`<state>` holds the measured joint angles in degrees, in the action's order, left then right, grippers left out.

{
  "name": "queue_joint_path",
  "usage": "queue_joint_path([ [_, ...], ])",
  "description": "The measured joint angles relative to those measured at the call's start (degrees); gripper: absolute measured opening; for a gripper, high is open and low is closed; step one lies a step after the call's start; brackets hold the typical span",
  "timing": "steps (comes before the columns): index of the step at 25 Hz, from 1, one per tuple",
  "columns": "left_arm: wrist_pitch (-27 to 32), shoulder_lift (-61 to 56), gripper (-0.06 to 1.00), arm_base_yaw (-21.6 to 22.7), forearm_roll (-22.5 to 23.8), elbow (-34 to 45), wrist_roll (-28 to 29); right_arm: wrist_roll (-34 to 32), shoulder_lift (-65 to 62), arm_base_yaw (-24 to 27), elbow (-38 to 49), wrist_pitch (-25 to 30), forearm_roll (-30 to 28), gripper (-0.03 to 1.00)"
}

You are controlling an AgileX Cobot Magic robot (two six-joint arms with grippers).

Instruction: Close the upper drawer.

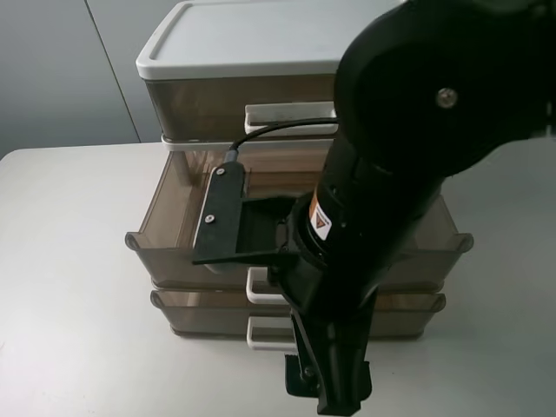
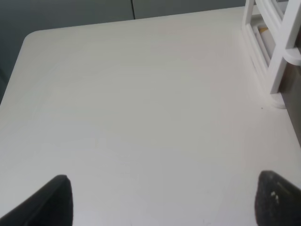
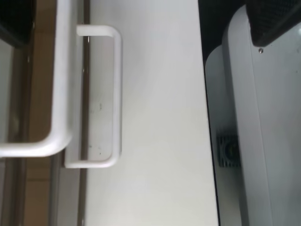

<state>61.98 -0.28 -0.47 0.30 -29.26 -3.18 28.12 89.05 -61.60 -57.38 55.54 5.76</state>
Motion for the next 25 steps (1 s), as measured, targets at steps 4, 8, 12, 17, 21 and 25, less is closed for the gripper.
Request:
queue_joint_path([
  [4,0.0,0.0,0.74,0.0,0.0,0.0,0.0,0.0,0.26,0.0,0.0,-0.03,-0.6,0.68],
  [8,0.0,0.0,0.74,0.0,0.0,0.0,0.0,0.0,0.36,0.0,0.33,-1.25,-1.91,0.68],
  [12,0.0,0.0,0.74,0.0,0.0,0.0,0.0,0.14,0.36,-0.02,1.14,-2.0,-5.04,0.68],
  [17,0.0,0.0,0.74,0.0,0.0,0.0,0.0,0.03,0.44,-0.12,1.14,-4.86,-6.61,0.68],
  [21,0.0,0.0,0.74,0.0,0.0,0.0,0.0,0.27,0.44,-0.12,1.14,-7.34,-8.32,0.68],
  [25,0.0,0.0,0.74,0.0,0.0,0.0,0.0,0.52,0.48,-0.12,1.14,-8.24,-9.57,0.68],
])
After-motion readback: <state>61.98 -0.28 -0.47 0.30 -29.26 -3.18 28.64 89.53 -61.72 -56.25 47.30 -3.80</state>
